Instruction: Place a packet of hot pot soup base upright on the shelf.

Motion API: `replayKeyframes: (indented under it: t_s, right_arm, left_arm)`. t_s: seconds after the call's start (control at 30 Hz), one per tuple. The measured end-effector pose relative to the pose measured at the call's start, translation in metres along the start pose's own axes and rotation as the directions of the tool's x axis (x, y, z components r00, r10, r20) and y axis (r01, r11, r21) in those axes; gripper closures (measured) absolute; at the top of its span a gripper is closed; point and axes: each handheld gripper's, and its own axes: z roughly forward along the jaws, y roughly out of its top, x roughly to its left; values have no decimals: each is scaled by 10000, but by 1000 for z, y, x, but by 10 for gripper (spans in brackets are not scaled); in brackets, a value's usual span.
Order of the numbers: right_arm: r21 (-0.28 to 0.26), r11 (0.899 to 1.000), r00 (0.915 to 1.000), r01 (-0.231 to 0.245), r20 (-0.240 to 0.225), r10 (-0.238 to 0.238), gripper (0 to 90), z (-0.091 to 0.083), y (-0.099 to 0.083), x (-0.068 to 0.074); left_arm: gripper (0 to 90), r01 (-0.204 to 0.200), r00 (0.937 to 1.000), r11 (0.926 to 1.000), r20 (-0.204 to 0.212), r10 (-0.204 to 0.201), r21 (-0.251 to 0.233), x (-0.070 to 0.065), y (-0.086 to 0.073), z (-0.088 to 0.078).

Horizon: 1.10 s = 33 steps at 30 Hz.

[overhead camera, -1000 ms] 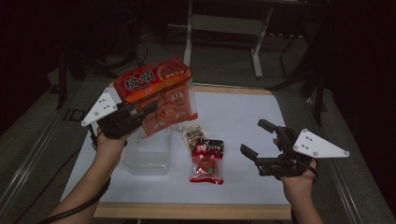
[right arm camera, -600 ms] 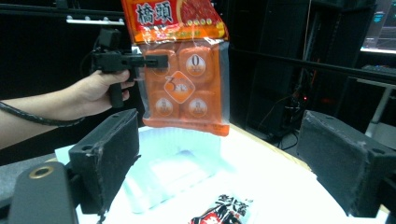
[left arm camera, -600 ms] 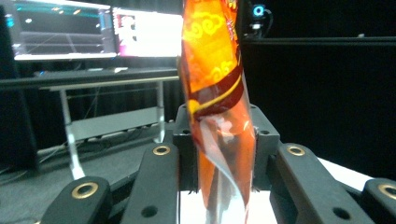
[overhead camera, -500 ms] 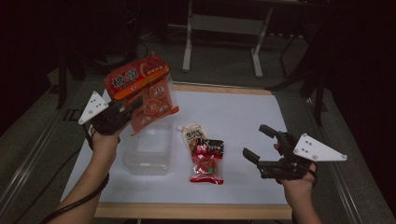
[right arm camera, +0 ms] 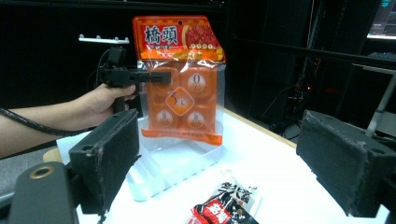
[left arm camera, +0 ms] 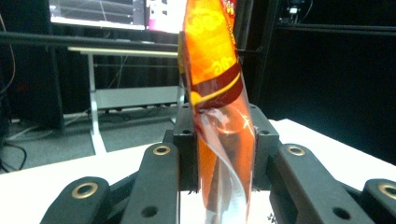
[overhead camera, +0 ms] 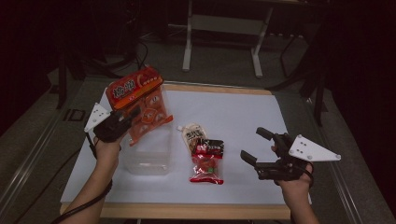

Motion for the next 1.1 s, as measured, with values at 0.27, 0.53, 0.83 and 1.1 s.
replayKeyframes:
  t_s: [0.27,0.53,0.83,1.1]
  right_arm:
    - [60,10000,9997,-30,-224,31,130,2,-5,1]
    - [66,10000,9995,-59,-296,61,130,3,-6,2]
    - [187,9996,9990,-226,-393,233,131,5,-11,-1]
    - [300,9992,9983,-265,-508,280,131,8,-14,0]
  left_arm:
    - [715,-238,9997,9995,-16,239,184,0,-6,-4]
    - [714,-145,9997,9975,208,131,695,3,-29,1]
    - [710,306,9993,9965,191,-322,783,16,-35,-2]
    - [681,336,9993,9947,138,-351,970,28,-37,-2]
